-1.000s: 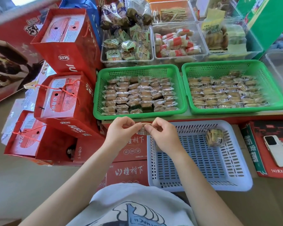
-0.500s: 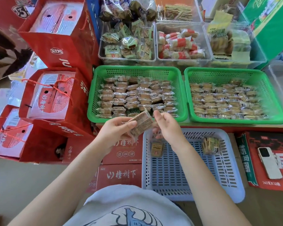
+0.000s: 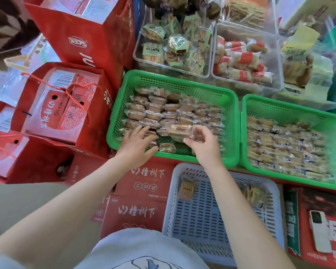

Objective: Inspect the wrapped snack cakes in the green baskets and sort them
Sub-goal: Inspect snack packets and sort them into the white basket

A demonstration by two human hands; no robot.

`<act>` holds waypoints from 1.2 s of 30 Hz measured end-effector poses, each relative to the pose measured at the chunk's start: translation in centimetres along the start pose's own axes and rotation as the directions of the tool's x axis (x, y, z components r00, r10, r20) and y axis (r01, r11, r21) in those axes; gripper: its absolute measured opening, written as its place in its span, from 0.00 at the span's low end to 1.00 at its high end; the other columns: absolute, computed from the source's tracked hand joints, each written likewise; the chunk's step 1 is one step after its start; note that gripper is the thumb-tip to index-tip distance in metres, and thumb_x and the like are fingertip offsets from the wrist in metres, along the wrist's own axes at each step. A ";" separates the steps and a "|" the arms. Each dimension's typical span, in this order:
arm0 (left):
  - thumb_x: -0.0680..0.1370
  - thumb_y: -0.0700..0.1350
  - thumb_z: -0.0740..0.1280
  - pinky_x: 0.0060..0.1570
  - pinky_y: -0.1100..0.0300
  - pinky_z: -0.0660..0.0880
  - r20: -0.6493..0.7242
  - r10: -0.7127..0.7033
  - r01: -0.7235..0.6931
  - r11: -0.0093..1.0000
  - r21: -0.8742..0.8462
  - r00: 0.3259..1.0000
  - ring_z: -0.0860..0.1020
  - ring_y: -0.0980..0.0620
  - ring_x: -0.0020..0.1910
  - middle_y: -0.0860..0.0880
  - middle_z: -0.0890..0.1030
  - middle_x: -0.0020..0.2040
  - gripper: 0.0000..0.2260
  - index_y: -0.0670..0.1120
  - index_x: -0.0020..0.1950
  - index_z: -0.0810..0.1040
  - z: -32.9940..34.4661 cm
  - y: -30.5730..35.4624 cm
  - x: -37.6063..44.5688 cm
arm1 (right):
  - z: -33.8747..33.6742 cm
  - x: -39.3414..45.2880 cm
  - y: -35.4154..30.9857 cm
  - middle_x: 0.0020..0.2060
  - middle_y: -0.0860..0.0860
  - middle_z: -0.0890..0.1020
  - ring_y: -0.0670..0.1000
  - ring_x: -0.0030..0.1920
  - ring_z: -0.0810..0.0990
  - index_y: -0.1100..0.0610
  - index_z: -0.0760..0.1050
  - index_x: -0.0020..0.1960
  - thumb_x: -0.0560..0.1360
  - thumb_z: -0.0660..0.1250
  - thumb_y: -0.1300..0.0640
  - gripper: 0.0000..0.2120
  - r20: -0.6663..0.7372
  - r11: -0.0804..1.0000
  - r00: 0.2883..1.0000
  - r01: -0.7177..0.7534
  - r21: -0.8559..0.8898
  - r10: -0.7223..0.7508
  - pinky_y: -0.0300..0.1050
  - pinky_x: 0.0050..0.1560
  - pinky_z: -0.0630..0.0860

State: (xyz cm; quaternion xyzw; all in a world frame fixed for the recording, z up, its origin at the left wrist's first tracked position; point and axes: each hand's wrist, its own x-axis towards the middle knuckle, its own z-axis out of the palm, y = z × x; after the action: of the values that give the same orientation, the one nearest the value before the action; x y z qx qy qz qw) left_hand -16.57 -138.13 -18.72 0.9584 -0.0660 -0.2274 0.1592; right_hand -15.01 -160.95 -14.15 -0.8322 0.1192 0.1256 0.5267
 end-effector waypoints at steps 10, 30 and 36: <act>0.82 0.66 0.49 0.78 0.43 0.44 -0.018 0.014 -0.012 0.996 0.089 1.000 0.48 0.50 0.82 0.52 0.57 0.82 0.26 0.61 0.79 0.61 0.5 -1.0 1.2 | 3.4 2.8 1.2 0.60 0.54 0.79 0.55 0.62 0.74 0.59 0.77 0.66 0.76 0.72 0.62 0.19 0.200 0.771 0.928 0.372 -0.517 -0.313 0.48 0.63 0.71; 0.80 0.65 0.49 0.78 0.43 0.48 -0.072 0.019 -0.013 0.996 0.084 0.997 0.51 0.50 0.81 0.52 0.60 0.81 0.26 0.60 0.77 0.64 1.6 -1.6 1.6 | 2.9 2.3 2.3 0.58 0.52 0.78 0.53 0.57 0.76 0.56 0.76 0.66 0.76 0.70 0.64 0.19 0.213 0.820 0.962 0.259 -0.511 -0.172 0.43 0.52 0.71; 0.79 0.66 0.47 0.78 0.43 0.48 -0.069 0.012 -0.006 0.996 0.094 0.998 0.51 0.50 0.81 0.52 0.60 0.81 0.28 0.59 0.77 0.64 1.6 -1.6 1.5 | 5.6 3.0 1.6 0.55 0.57 0.69 0.60 0.51 0.75 0.59 0.76 0.66 0.77 0.67 0.67 0.18 0.249 0.631 0.946 0.324 -0.705 -0.208 0.53 0.46 0.76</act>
State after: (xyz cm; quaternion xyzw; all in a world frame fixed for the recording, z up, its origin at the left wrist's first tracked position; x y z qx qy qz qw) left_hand -15.85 -137.39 -21.24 0.9719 -0.0753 -0.1896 0.1171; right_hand -13.17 -156.77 -18.80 -0.9701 -0.1041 0.1433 0.1657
